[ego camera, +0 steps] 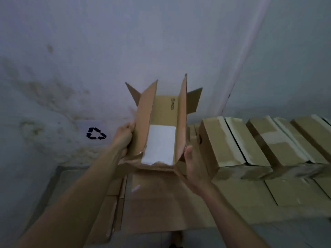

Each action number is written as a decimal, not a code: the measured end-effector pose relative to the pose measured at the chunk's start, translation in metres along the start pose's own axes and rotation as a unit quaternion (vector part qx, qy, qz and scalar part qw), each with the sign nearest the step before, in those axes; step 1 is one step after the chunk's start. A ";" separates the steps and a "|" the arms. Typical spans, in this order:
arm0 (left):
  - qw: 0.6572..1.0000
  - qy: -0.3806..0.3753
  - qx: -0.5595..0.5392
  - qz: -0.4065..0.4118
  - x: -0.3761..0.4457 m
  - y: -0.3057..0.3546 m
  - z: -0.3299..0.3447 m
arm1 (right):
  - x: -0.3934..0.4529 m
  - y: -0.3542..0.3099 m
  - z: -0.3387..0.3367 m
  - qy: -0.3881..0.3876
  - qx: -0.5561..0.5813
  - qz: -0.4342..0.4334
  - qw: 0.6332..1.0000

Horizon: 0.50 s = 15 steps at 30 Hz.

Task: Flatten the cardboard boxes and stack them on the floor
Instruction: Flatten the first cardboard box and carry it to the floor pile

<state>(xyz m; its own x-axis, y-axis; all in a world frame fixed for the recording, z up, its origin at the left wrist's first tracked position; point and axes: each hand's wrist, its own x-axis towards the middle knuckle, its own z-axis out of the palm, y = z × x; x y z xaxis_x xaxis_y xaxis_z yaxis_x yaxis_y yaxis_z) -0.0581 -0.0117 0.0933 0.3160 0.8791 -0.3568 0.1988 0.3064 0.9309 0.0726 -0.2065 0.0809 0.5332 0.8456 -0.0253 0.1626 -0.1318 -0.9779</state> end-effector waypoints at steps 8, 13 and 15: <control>0.985 -0.044 -0.091 -0.142 -0.023 -0.095 0.000 | -0.024 0.104 0.016 0.039 -0.049 0.219 0.974; 0.985 -0.057 -0.156 -0.049 -0.045 -0.076 -0.010 | -0.027 0.118 0.008 0.198 0.004 0.170 0.966; 0.992 -0.088 -0.095 -0.008 -0.053 -0.065 -0.022 | -0.030 0.124 0.010 0.290 0.084 0.158 0.940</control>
<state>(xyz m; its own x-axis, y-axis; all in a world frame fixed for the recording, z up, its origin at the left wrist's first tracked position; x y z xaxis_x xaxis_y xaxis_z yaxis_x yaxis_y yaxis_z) -0.1078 -0.0701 0.0530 0.4748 0.8010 -0.3648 0.0331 0.3979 0.9168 0.0685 -0.2435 -0.0420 0.9043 0.3464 -0.2495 -0.1867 -0.2046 -0.9609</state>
